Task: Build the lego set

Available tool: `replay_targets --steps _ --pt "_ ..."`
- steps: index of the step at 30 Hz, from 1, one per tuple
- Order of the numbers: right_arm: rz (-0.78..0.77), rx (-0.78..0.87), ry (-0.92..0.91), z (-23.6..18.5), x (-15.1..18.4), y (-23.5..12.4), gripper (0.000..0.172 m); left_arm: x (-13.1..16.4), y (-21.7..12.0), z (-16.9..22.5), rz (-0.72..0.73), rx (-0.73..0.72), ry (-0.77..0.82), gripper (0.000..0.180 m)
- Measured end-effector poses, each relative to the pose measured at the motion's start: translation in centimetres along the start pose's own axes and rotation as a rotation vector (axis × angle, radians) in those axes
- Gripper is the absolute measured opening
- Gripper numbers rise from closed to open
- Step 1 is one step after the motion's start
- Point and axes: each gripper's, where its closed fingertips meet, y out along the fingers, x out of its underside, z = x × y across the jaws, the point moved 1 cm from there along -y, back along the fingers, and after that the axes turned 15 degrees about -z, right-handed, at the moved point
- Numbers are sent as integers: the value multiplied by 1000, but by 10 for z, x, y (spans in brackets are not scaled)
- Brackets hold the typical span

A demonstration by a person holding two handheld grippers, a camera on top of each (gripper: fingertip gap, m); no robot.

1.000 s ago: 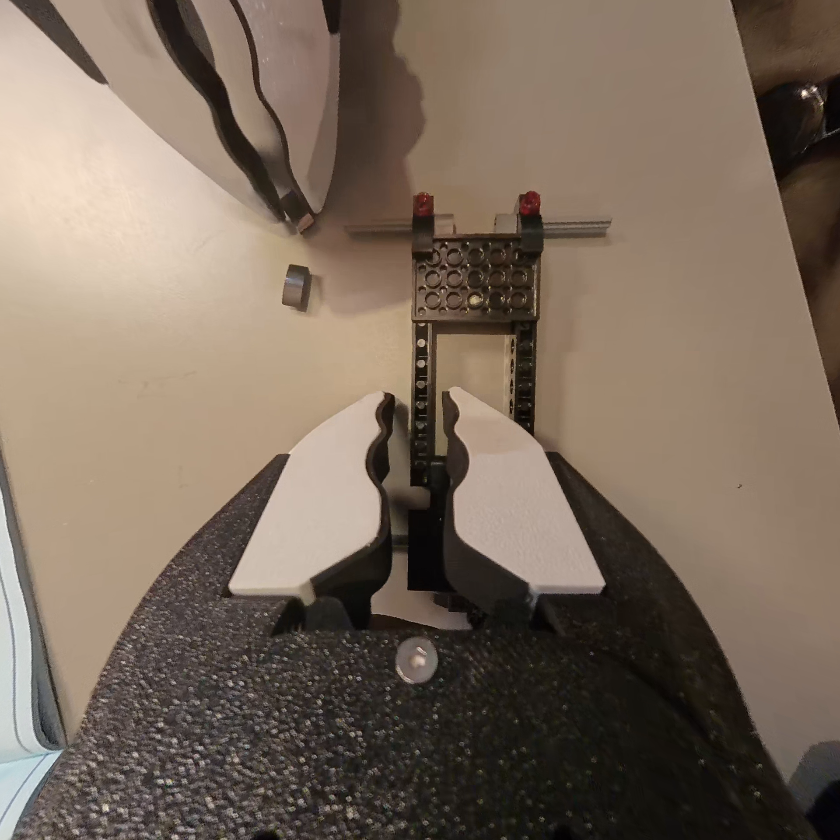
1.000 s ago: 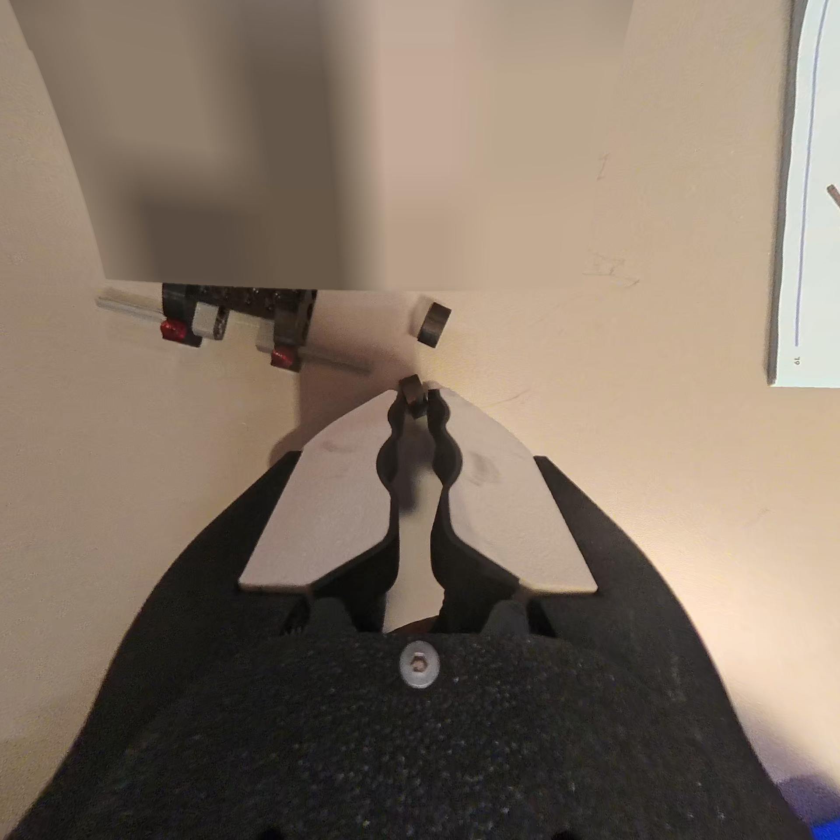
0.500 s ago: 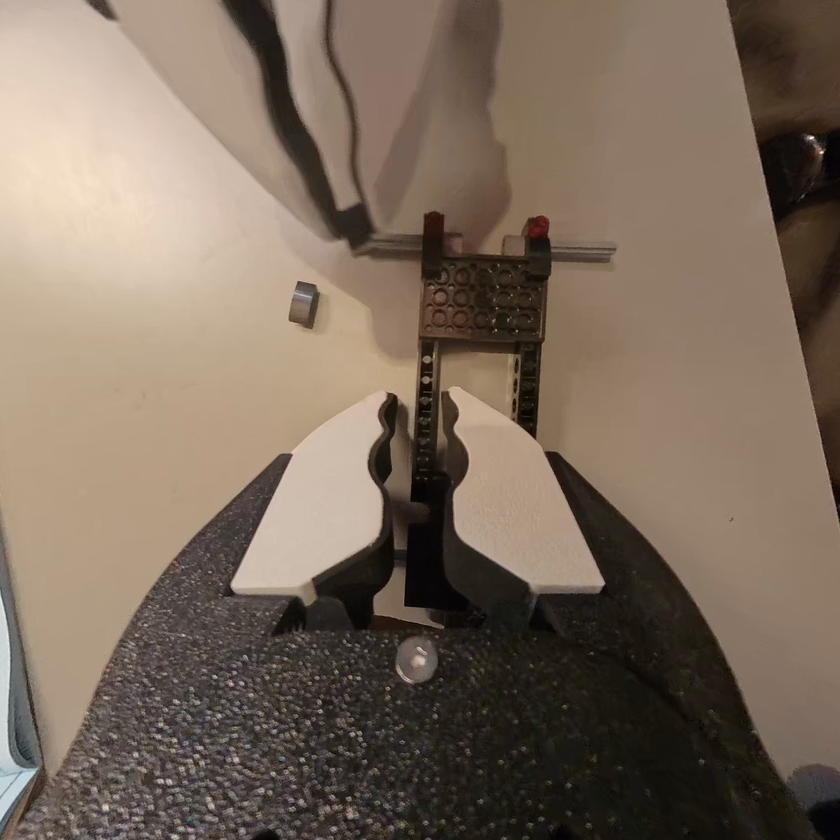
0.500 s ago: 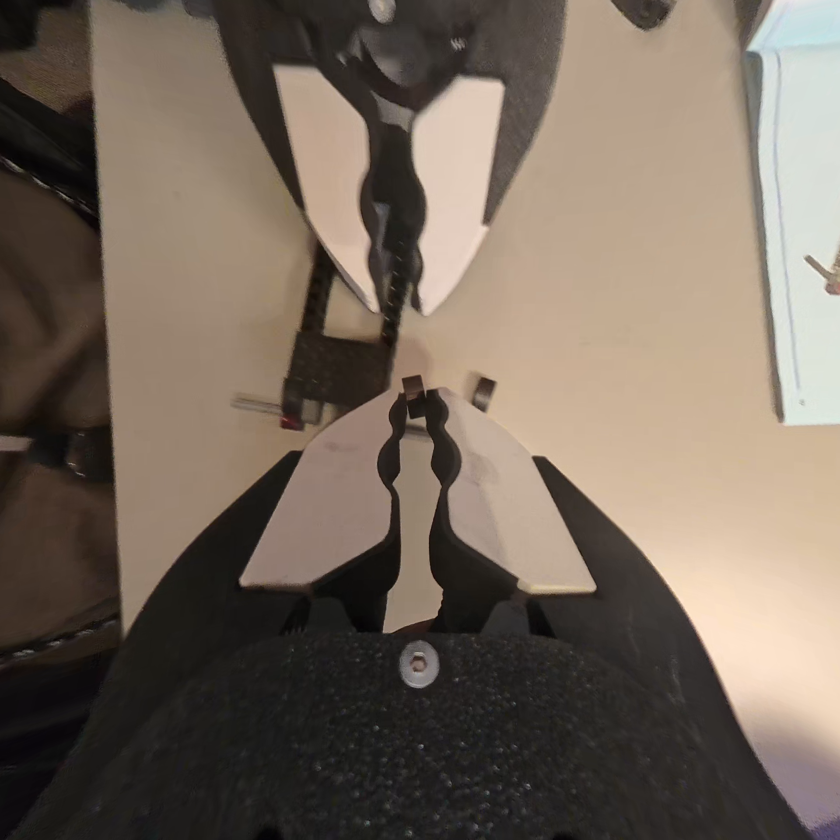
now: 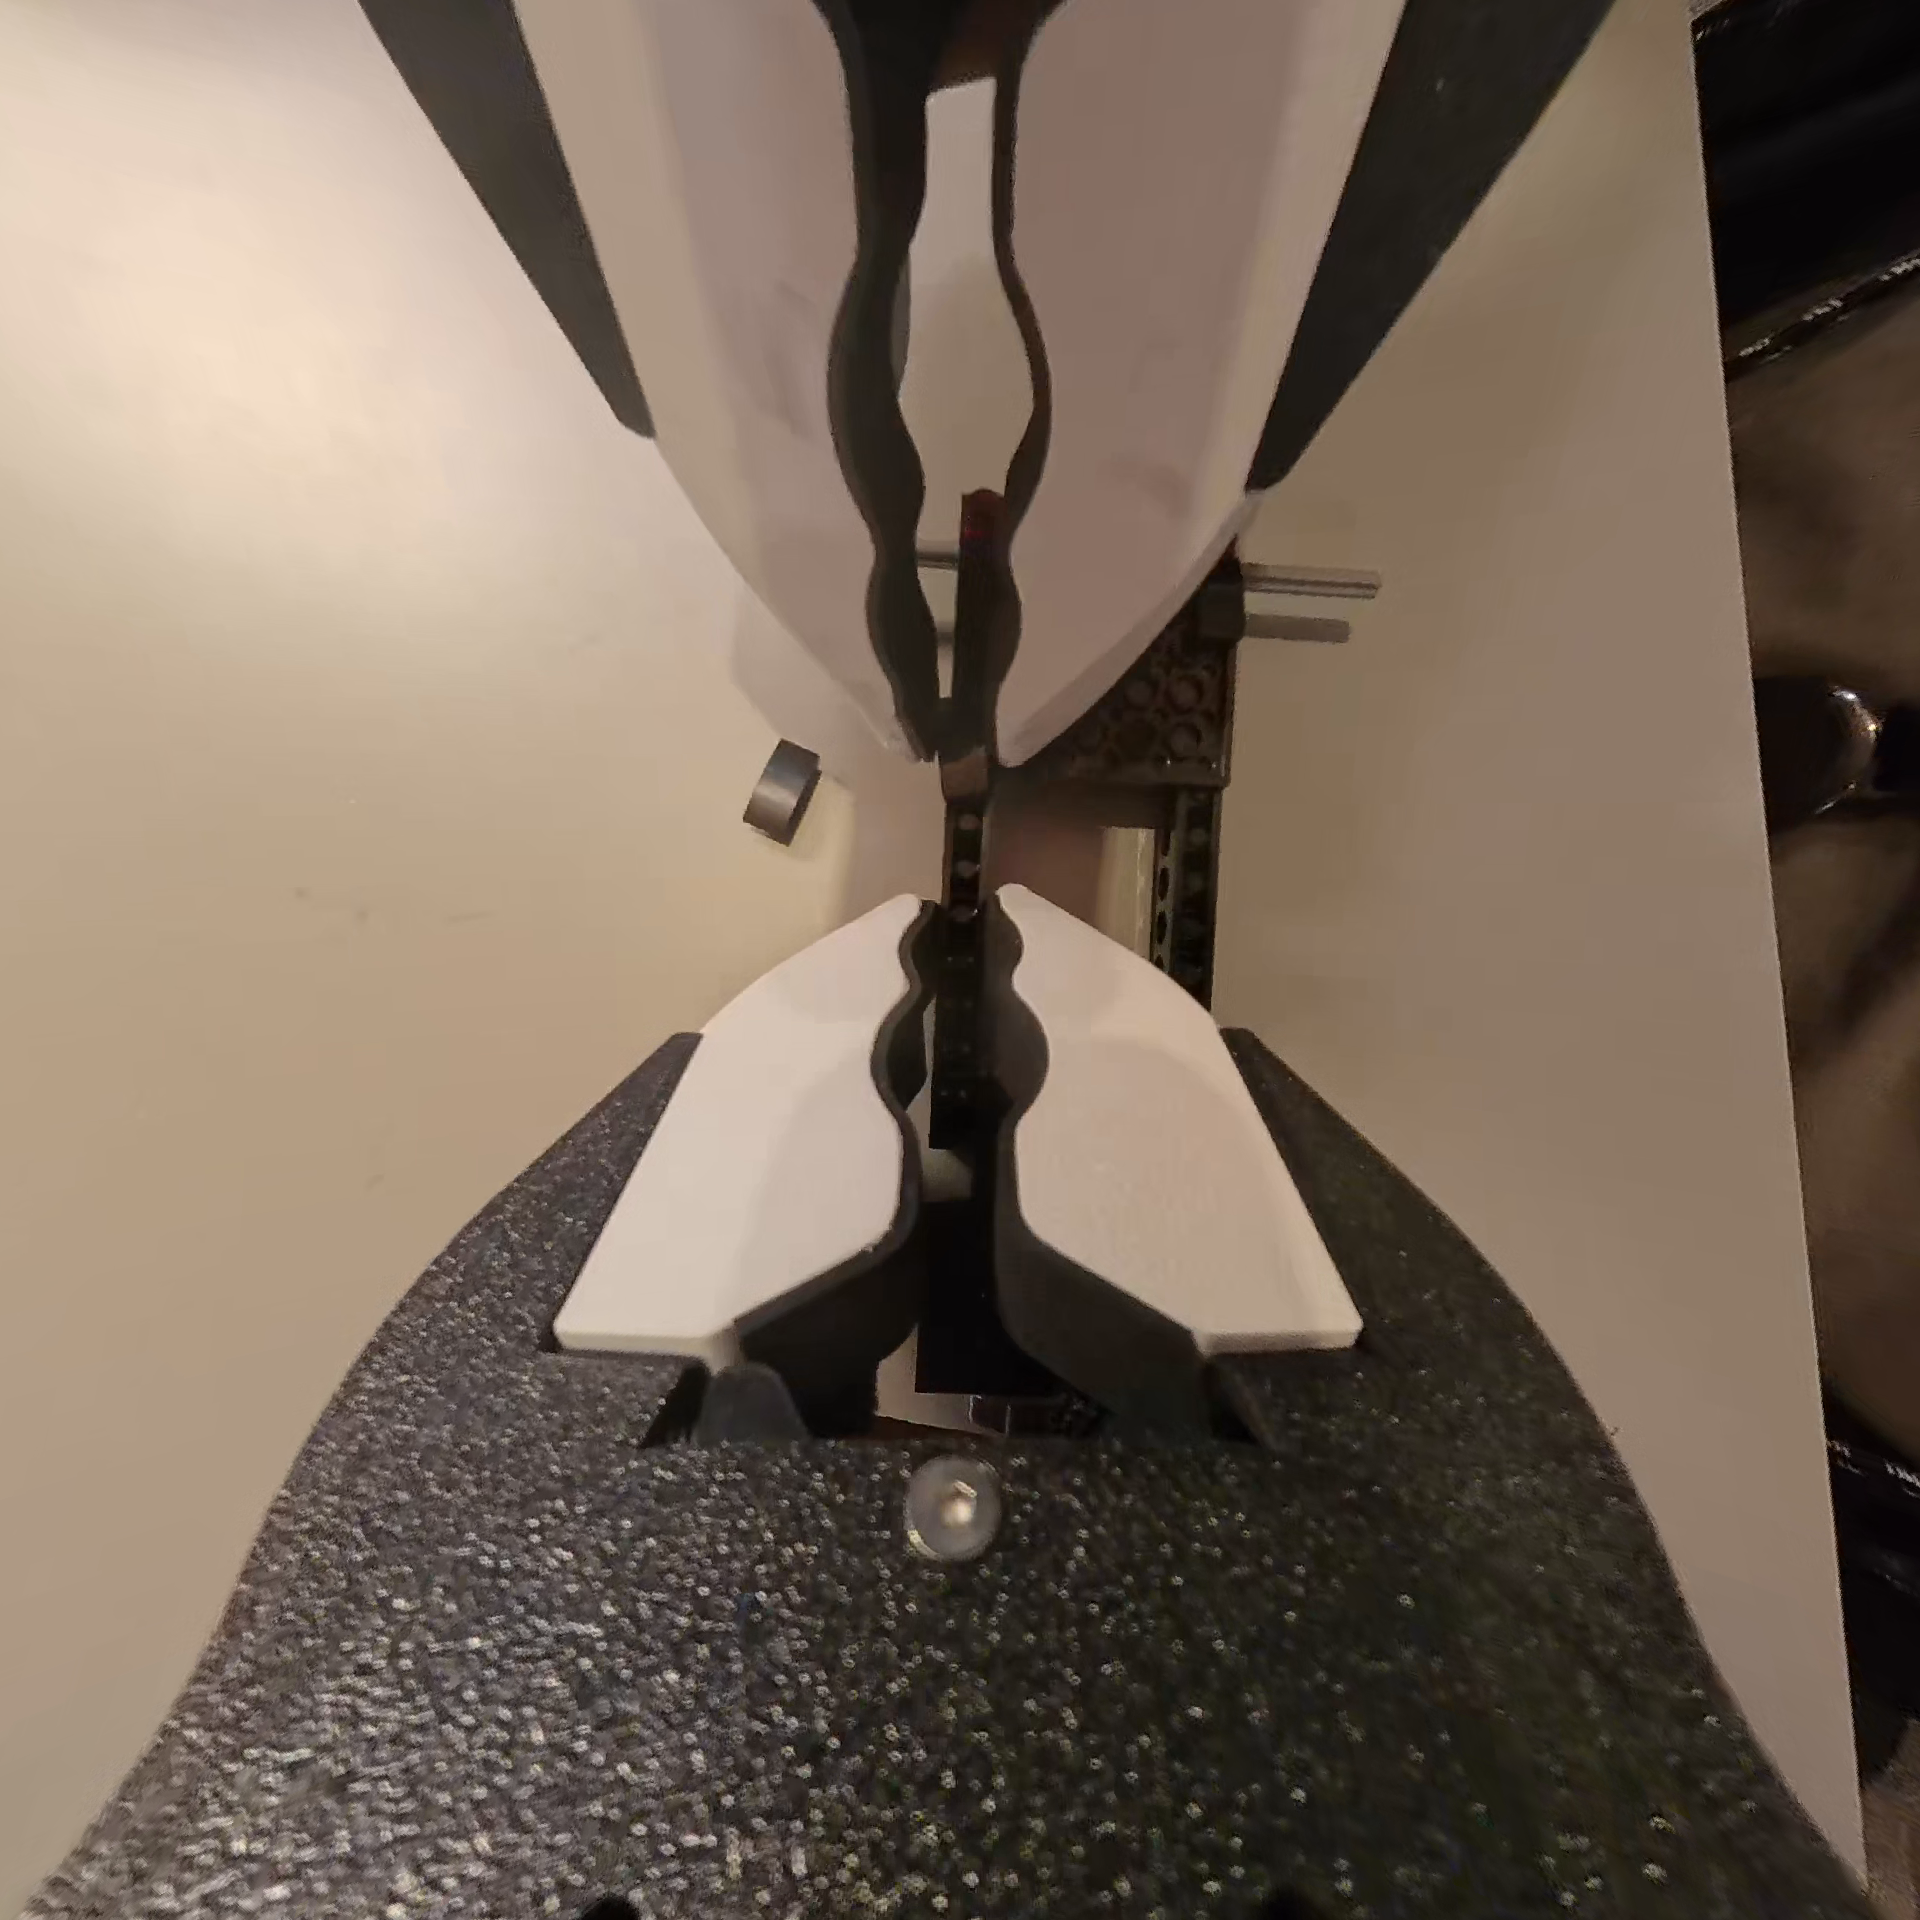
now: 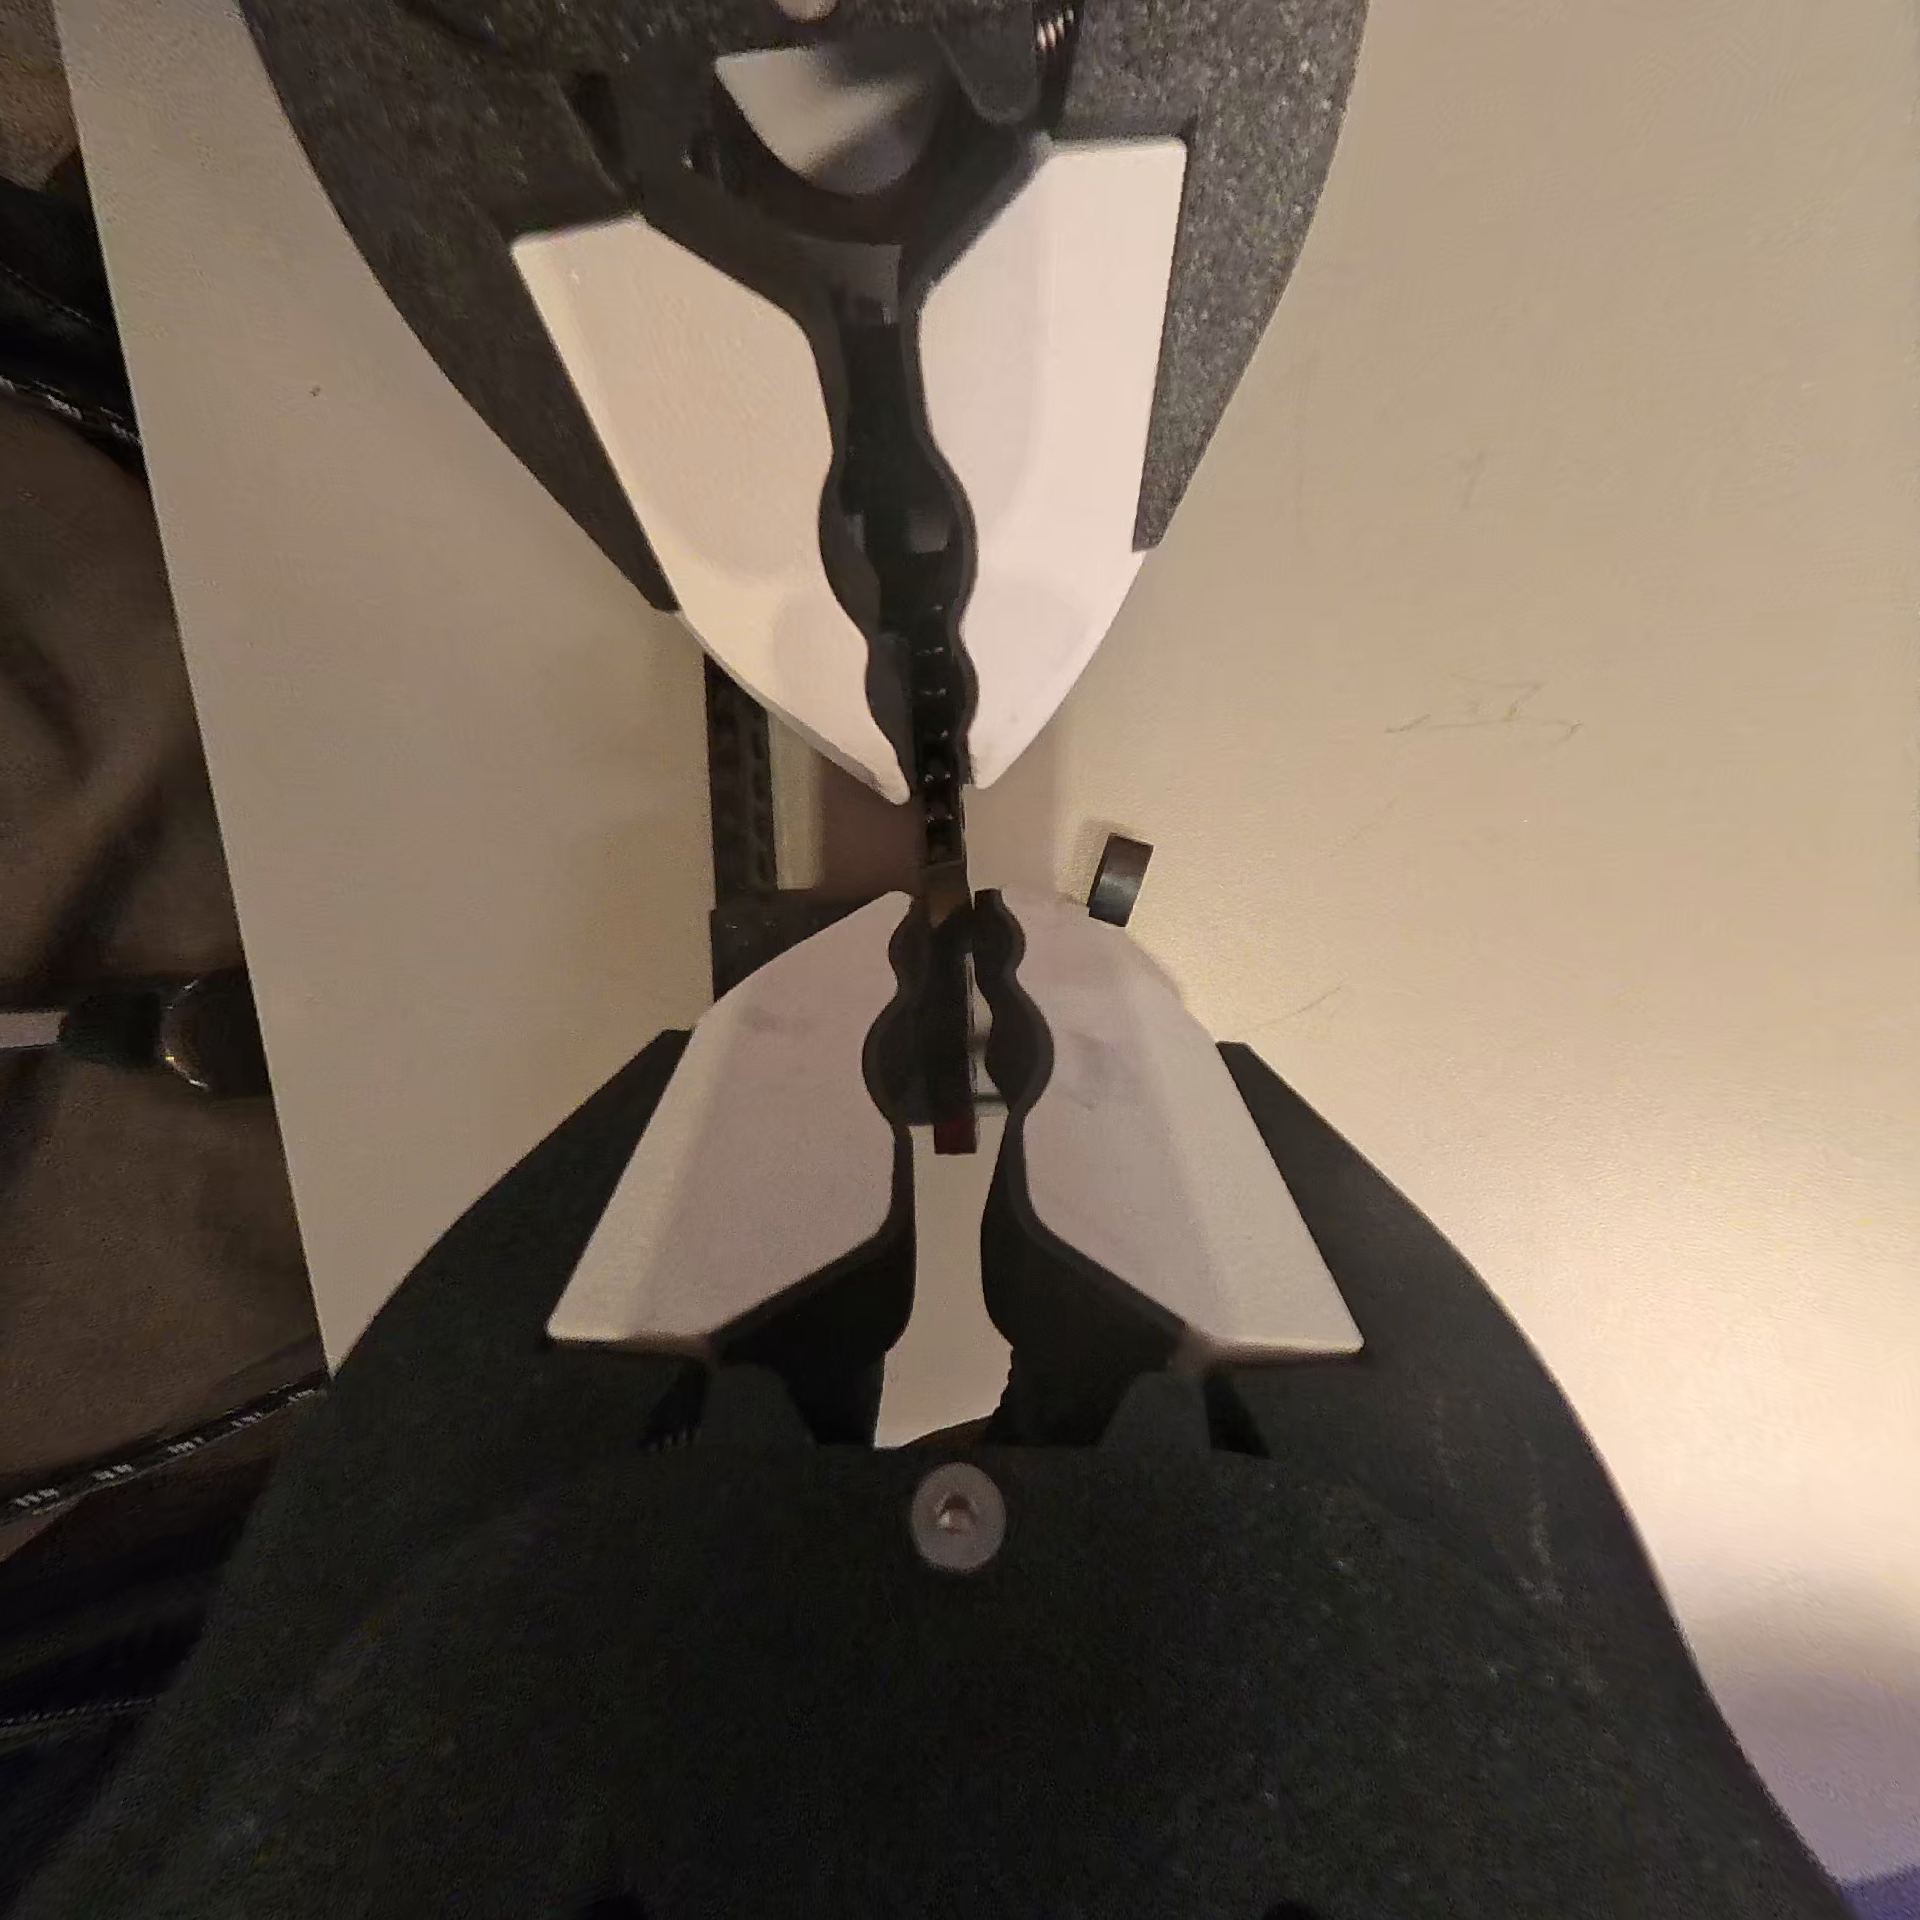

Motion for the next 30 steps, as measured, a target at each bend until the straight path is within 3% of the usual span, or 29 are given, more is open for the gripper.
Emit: replay_targets --steps 14,30 --pt "-2 -6 -26 0 2 2 11 -2 0 -1 7 -15 14 8" --pt "47 -21 -32 0 5 -10 24 0 0 -1 -2 -10 22 8"
